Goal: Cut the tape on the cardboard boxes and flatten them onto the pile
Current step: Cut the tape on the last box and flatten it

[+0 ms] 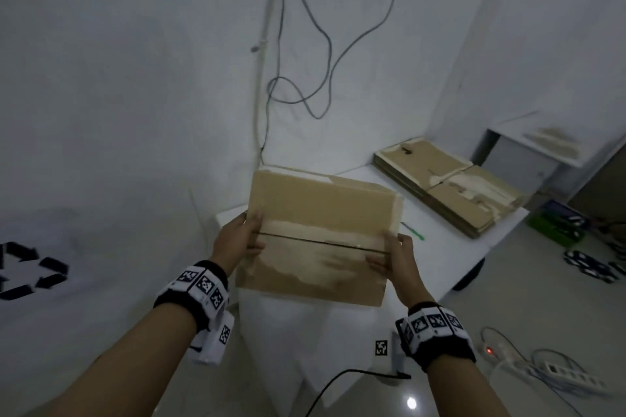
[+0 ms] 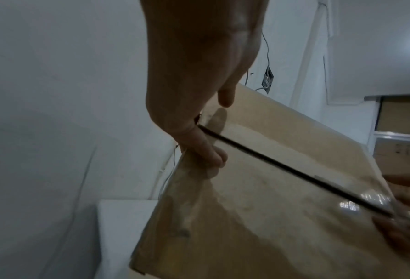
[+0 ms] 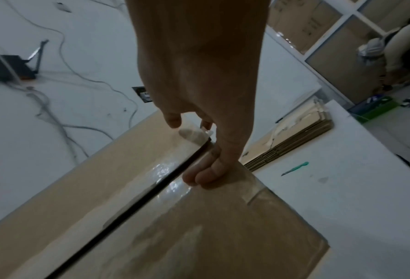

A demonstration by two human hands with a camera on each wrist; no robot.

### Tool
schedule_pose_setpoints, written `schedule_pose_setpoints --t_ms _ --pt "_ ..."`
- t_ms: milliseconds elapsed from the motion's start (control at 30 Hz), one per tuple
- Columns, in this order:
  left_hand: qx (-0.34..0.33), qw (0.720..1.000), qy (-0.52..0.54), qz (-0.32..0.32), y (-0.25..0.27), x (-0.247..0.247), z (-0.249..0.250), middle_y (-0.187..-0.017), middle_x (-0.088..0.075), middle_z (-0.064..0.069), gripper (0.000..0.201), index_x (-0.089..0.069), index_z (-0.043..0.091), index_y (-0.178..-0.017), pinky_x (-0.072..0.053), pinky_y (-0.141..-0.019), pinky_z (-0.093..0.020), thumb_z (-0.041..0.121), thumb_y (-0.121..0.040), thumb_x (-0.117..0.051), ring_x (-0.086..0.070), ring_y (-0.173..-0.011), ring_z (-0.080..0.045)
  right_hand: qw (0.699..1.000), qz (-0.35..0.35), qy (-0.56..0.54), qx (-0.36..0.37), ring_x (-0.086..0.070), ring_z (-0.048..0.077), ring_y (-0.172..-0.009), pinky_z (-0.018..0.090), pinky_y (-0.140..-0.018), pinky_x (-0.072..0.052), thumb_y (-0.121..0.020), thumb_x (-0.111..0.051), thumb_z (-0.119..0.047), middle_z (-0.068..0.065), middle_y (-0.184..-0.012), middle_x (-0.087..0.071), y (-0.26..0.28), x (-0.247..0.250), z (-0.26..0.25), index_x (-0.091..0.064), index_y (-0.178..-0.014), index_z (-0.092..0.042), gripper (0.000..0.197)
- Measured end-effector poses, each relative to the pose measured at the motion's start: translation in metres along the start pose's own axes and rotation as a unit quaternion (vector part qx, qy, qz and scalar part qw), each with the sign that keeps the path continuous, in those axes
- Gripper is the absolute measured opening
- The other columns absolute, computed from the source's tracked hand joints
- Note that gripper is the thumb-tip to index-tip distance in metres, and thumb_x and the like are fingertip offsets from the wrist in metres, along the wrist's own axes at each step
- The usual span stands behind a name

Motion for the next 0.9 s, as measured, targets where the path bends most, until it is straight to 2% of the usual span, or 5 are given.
schedule_pose_setpoints --t_ms 267,433,533,633,900 --pt "0.077 0.972 0.220 -0.034 -0.025 -0.133 0.014 -0.128 -0.040 0.006 0.071 -0.041 0.031 -0.135 -0.039 -0.103 -0.057 0.077 -0.080 -0.043 -0.039 -0.119 -0.023 0.982 -0.038 -0.166 -0.083 -0.058 0.042 -0.116 0.053 -0.092 -0.054 -0.098 -0.042 -0.056 0.020 -0.136 -0.049 -0.065 0.104 -0.002 -0.039 -0.138 -0.016 0.057" --pt "0.080 0.951 0.297 0.041 -0.044 -0.171 0.001 -0.126 -0.055 -0.004 0.046 -0.054 0.024 -0.120 -0.053 -0.090 -0.040 0.045 -0.082 -0.069 -0.052 -0.114 -0.021 0.988 -0.047 -0.131 -0.070 -0.053 0.037 -0.121 0.058 -0.098 -0.049 -0.034 -0.090 -0.065 0.016 -0.137 -0.046 -0.095 0.118 0.006 -0.038 -0.130 -0.021 0.119" --pt "0.065 0.936 0.344 0.043 -0.064 -0.181 -0.015 -0.121 -0.060 -0.006 0.027 -0.060 0.018 -0.110 -0.049 -0.099 -0.039 0.030 -0.087 -0.067 -0.053 -0.120 -0.023 0.983 -0.030 -0.165 -0.070 -0.056 0.036 -0.118 0.049 -0.094 -0.054 -0.084 -0.074 -0.012 0.019 -0.141 -0.045 -0.123 0.120 0.023 -0.045 -0.129 -0.022 0.054" --pt "0.069 0.912 0.401 0.048 -0.084 -0.187 -0.035 -0.113 -0.065 -0.007 0.020 -0.064 0.011 -0.106 -0.055 -0.089 -0.033 0.024 -0.092 -0.060 -0.058 -0.114 -0.022 0.964 0.028 -0.238 -0.114 -0.061 0.035 -0.099 0.042 -0.076 -0.057 -0.099 -0.054 -0.016 0.013 -0.121 -0.055 -0.146 0.120 0.036 -0.060 -0.105 -0.018 0.009" --pt "0.172 0.903 0.371 0.131 -0.140 -0.198 -0.089 -0.137 -0.051 -0.013 0.052 -0.034 0.001 -0.142 -0.040 -0.107 -0.036 0.029 -0.100 -0.045 -0.051 -0.124 -0.026 0.974 0.054 -0.138 -0.171 -0.062 0.033 -0.085 0.039 -0.075 -0.054 -0.094 -0.056 -0.020 0.008 -0.092 -0.059 -0.203 0.123 0.069 -0.065 -0.083 -0.009 0.018"
Point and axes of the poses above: each hand's wrist, its own y-axis away from the middle knuckle, its own x-axis out of the back of the hand, z = x × y, the point moved 4 cm from there along -y, towards the middle knuckle
